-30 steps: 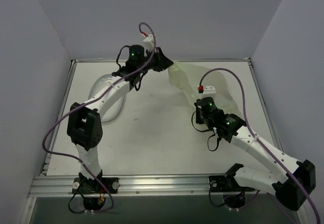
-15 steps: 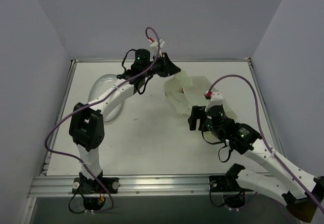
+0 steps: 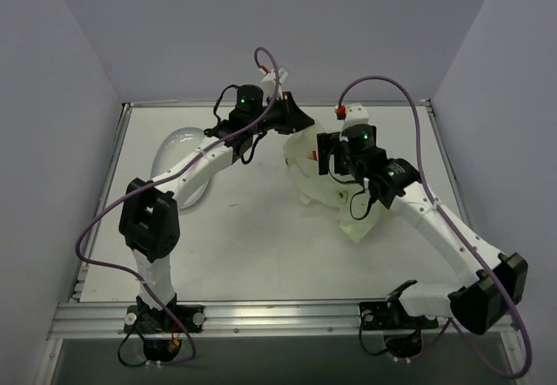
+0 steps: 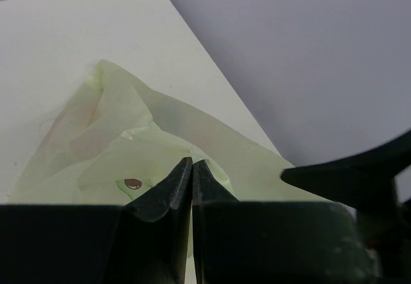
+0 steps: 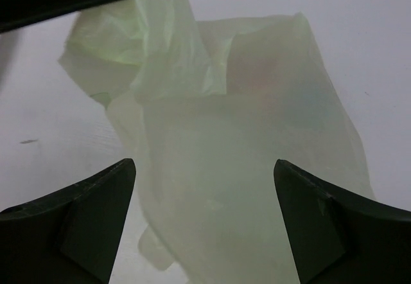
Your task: Take the fake fruits out of the plastic bag
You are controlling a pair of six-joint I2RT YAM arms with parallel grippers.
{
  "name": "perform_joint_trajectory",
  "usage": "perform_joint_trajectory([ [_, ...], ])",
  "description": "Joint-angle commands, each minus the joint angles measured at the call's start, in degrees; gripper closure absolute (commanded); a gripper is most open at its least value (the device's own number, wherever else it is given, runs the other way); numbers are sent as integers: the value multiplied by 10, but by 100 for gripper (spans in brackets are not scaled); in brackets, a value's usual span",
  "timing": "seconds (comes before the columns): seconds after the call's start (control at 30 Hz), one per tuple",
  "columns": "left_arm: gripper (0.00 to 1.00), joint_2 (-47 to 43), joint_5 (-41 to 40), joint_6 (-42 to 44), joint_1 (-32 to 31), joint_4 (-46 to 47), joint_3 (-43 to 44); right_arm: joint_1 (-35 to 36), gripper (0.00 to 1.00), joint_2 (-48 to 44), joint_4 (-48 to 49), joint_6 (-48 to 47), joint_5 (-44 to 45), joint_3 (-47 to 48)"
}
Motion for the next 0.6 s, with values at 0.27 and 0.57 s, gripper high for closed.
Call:
perform_joint_trajectory([
  [0.27, 98, -38, -9, -6, 15, 15, 52, -89, 22, 145, 87, -76, -189, 14],
  [0.57, 98, -44, -9, -5, 18, 18, 40, -131, 100, 160, 193, -50, -156, 9],
])
